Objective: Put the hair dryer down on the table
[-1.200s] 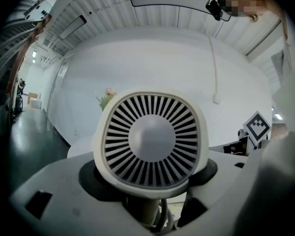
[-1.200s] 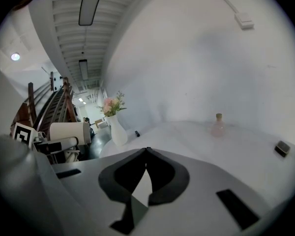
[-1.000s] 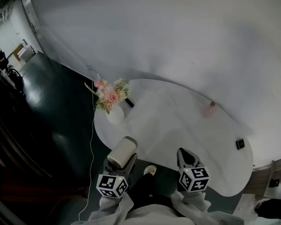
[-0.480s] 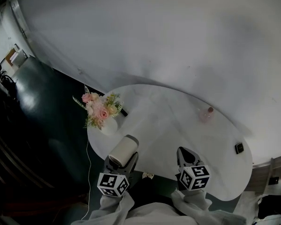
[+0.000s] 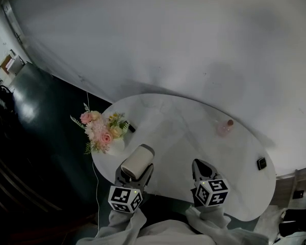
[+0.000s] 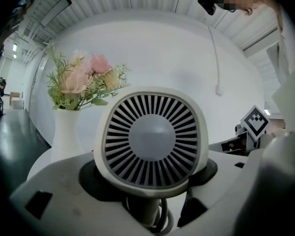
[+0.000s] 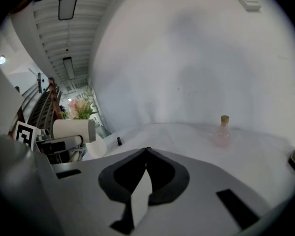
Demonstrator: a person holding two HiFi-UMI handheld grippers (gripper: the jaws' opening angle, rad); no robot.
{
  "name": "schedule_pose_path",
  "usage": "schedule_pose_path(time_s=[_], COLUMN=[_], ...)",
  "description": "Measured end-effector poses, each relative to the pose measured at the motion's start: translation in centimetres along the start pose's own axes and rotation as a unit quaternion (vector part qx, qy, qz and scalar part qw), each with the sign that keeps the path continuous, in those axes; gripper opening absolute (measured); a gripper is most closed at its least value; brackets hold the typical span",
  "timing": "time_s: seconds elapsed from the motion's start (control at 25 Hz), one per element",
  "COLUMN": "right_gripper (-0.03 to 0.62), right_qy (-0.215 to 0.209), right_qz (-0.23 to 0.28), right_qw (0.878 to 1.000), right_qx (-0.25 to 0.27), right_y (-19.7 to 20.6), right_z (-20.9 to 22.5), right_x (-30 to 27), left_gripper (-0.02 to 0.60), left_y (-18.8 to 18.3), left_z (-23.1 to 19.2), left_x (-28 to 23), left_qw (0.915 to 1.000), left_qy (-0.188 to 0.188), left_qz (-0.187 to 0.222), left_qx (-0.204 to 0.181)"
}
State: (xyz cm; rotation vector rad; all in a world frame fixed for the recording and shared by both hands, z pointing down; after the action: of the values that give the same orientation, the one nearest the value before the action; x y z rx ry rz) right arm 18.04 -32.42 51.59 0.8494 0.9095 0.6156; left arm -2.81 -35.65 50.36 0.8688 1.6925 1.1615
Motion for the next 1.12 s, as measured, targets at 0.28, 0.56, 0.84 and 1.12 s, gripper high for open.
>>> schedule_pose_path(time_s=[0.28, 0.56, 0.84, 1.12], right_gripper=[0.049, 0.049, 0.049, 0.049], right_qy=[0.01, 0.021, 0.028, 0.025], right_qz=[0.001, 0.003, -0.003, -0.013], right_qw=[1.0, 0.999, 0.999, 0.997], right_qx=[-0.009, -0.024, -0.04, -0.066], right_y=[-0.5, -0.7, -0.4, 0.4], right_z=[1.5, 3.3, 4.8, 6.5], right_x=[-1.1, -1.8, -2.1, -3.6], left_gripper=[0.331, 0.331, 0.331, 0.331], left_y=[0.5, 1.0, 1.9, 3.6], left_z=[0.4, 1.1, 2.1, 2.4], left_x=[-3.4, -6.6, -9.3, -12.4], left_qw=[0.9991, 0.9969, 0.993, 0.987], left_qy=[0.007, 0.018, 0.025, 0.019], left_qz=[-0.039, -0.068, -0.099, -0.144], left_qx=[-0.017, -0.037, -0.059, -0.069])
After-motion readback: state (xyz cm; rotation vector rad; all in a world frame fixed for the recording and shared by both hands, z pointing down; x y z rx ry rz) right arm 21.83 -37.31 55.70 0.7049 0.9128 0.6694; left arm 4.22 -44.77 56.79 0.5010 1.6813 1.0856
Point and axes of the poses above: the fingertips, and each gripper's own axes: x backward along the fingers, z to its right, y out of its underside, the point moved 1 cm from there along x, backward along the fingers, and after that the axes turned 15 degrees about -y, right-handed, at the moved point
